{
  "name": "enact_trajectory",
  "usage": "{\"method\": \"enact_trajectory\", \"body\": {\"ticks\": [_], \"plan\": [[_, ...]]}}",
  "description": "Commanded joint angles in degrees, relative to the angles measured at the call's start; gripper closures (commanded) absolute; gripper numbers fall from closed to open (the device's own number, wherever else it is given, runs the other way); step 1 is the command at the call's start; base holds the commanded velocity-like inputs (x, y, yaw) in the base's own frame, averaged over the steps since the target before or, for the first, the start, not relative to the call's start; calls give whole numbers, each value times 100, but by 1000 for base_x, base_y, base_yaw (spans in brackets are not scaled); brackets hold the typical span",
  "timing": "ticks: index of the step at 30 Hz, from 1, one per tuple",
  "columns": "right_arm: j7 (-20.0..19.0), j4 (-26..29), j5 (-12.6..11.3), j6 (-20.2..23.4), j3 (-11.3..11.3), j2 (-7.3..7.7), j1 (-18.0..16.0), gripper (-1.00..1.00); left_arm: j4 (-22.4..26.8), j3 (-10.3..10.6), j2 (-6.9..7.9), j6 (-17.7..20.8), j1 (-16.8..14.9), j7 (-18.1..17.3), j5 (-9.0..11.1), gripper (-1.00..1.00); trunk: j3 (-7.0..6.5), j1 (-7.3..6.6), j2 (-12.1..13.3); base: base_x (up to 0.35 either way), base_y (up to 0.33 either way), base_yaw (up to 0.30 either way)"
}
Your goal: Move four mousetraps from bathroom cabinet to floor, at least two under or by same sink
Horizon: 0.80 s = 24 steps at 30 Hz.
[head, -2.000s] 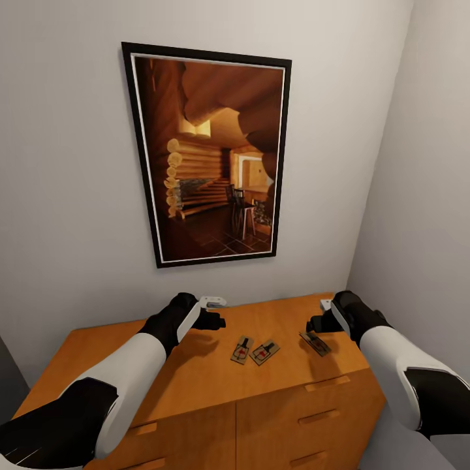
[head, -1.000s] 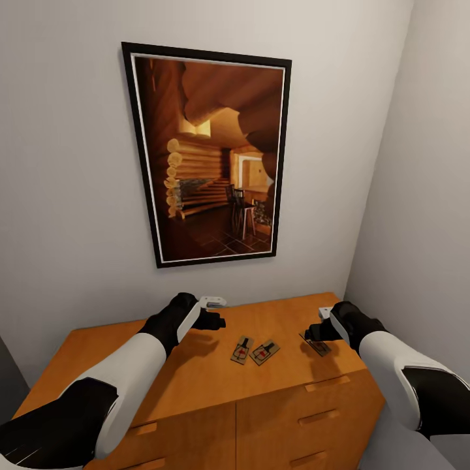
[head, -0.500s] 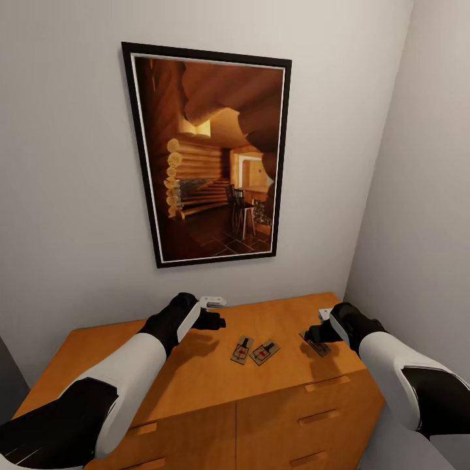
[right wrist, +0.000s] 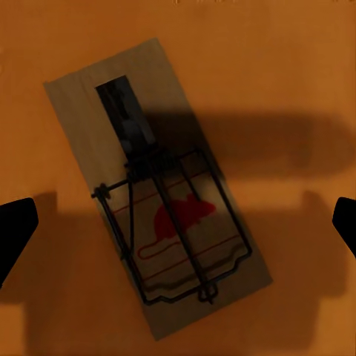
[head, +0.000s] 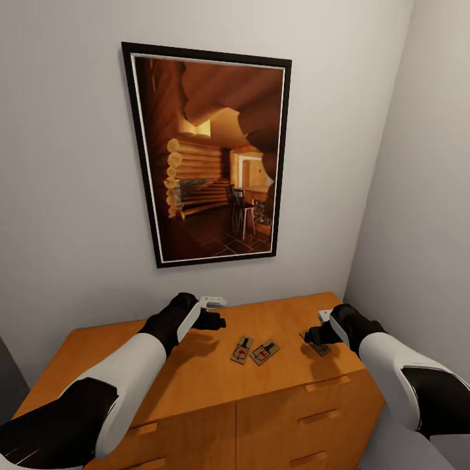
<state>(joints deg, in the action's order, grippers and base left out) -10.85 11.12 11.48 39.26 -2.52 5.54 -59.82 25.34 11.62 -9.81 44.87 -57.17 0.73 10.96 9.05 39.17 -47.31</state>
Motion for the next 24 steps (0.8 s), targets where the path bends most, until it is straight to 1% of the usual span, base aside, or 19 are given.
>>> {"method": "enact_trajectory", "body": {"ticks": [1, 12, 24], "plan": [[-40, -2, 60, 5, -27, 0, -3, -100, 6, 32, 3, 21, -5, 7, 29, -100, 9, 1, -7, 0, 0, 0], [-26, -228, 64, -212, -24, 0, -3, -100, 8, 31, -2, 21, -5, 6, 29, -100, 9, 1, -7, 0, 0, 0], [-23, -273, 65, -270, -29, 0, -3, -100, 6, 25, 0, 21, -5, 6, 29, -100, 9, 1, -7, 0, 0, 0]]}}
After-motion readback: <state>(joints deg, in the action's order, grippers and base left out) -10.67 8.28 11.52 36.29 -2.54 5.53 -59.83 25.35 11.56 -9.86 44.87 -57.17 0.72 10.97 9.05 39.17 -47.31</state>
